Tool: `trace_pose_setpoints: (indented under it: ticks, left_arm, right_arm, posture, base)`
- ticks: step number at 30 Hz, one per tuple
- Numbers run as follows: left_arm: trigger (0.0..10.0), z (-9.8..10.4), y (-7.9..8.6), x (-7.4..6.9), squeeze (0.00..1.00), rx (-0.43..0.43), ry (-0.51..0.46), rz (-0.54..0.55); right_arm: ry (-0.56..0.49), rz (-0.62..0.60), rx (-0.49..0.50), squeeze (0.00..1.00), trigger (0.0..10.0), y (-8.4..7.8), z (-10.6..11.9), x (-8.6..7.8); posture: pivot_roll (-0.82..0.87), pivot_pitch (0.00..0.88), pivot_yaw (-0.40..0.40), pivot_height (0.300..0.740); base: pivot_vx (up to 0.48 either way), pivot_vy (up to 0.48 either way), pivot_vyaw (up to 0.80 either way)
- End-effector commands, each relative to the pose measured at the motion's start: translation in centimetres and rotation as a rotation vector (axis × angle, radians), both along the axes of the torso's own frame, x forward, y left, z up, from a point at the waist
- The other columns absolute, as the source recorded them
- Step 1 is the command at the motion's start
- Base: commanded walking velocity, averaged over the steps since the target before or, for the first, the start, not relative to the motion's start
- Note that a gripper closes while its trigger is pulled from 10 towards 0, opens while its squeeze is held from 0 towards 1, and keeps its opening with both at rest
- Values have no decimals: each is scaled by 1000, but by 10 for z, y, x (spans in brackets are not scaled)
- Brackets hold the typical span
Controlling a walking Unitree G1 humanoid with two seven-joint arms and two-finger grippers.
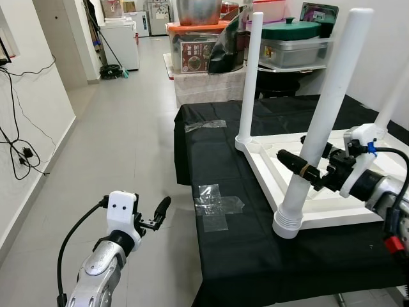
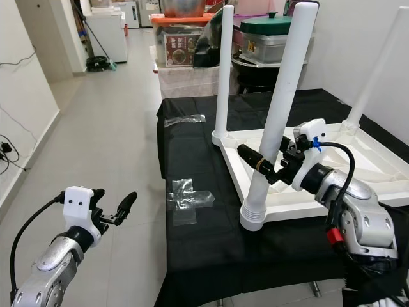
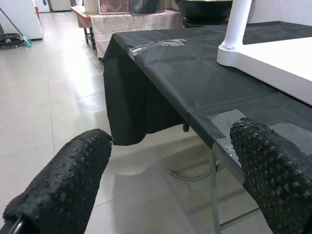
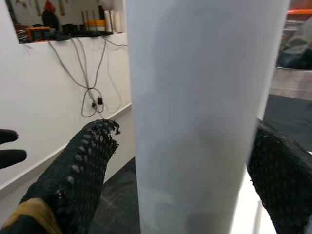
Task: Building children table
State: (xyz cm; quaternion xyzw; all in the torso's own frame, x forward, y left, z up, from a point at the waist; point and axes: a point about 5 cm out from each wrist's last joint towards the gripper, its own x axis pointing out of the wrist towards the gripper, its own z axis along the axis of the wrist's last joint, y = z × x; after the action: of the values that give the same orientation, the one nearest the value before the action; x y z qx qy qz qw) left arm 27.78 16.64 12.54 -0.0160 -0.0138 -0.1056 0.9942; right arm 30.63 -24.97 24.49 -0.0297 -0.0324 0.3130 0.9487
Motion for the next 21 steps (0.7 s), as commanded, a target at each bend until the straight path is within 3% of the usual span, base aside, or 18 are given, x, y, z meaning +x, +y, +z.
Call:
trace_pose_setpoints:
  ticks: [1,2,3,4,5,6,21]
  left_arm:
    - [10000,-3,1,-2,0,5,13,1]
    - [10000,-3,1,-2,0,5,13,1]
    - [10000,-3,1,-2,0,5,14,0]
    - [10000,-3,1,-2,0,5,13,0]
    - [10000,-3,1,-2,0,5,13,0]
    - [10000,-3,1,-2,0,5,13,0]
    - [10000,-4,1,-3,0,5,17,-1]
  right_arm:
    - [-16,19,-9,0,9412,0,4,2]
    - [-16,19,-9,0,9412,0,4,2]
    - [-20,32,-10,0,8392,1,5,2]
    - [-20,44,-17,0,4078,2,4,3]
    - [-20,44,-17,0,4078,2,4,3]
    - [-21,53,-20,0,0,2,4,3]
    - [-29,62,-43,0,0,1,2,4]
  posture:
    - [1,0,14,740]
    - [1,0,14,740]
    - [1,0,14,740]
    - [1,0,13,740]
    - [1,0,13,740]
    - [2,0,12,740]
    - [1,0,10,740]
  base:
    - [0,0,0]
    - [0,0,0]
    - [0,0,0]
    - [0,0,0]
    - [0,0,0]
    - [0,0,0]
    - [0,0,0]
